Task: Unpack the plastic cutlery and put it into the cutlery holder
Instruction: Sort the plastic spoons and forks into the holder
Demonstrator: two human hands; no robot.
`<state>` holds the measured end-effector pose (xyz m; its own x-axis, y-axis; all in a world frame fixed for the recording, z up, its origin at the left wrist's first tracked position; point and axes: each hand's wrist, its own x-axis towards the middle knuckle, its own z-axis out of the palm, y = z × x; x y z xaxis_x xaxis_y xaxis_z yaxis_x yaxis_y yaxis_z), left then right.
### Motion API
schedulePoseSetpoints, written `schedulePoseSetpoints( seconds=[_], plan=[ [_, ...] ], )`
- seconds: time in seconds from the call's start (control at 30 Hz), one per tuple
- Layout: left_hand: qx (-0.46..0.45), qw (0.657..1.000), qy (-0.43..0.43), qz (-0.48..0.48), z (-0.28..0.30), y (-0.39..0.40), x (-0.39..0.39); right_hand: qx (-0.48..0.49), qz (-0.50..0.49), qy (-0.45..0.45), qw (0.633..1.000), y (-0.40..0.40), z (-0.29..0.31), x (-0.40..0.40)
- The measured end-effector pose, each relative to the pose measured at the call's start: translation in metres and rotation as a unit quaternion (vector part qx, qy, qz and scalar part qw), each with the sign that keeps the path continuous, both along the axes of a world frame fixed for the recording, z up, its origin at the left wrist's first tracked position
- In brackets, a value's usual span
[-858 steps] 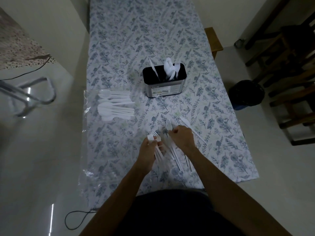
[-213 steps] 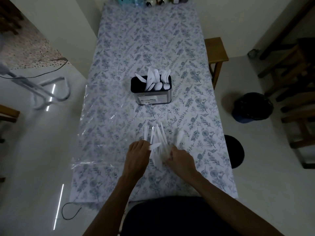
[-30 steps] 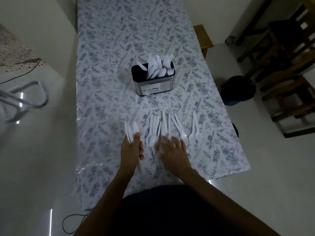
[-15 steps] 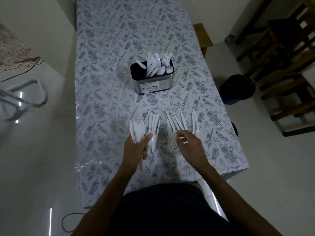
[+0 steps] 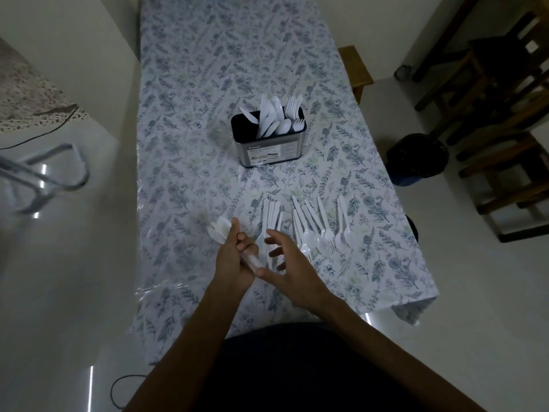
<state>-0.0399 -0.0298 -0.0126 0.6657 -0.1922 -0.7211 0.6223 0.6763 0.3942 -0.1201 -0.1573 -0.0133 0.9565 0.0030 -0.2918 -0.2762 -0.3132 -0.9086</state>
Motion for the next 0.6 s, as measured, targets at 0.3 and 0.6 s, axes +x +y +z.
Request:
schedulePoseSetpoints(
  seconds=[0.3,0.6],
  plan=[
    [0.401,0.819,-0.257,-0.319,0.008,-0.011,-0.02,0.05,-0.12,0.023,0.991,-0.028,0.011,0.007],
    [0.422,0.717,-0.372,-0.412,-0.013,-0.017,-0.034,0.046,-0.101,0.08,0.991,-0.027,0.005,0.031]
  ],
)
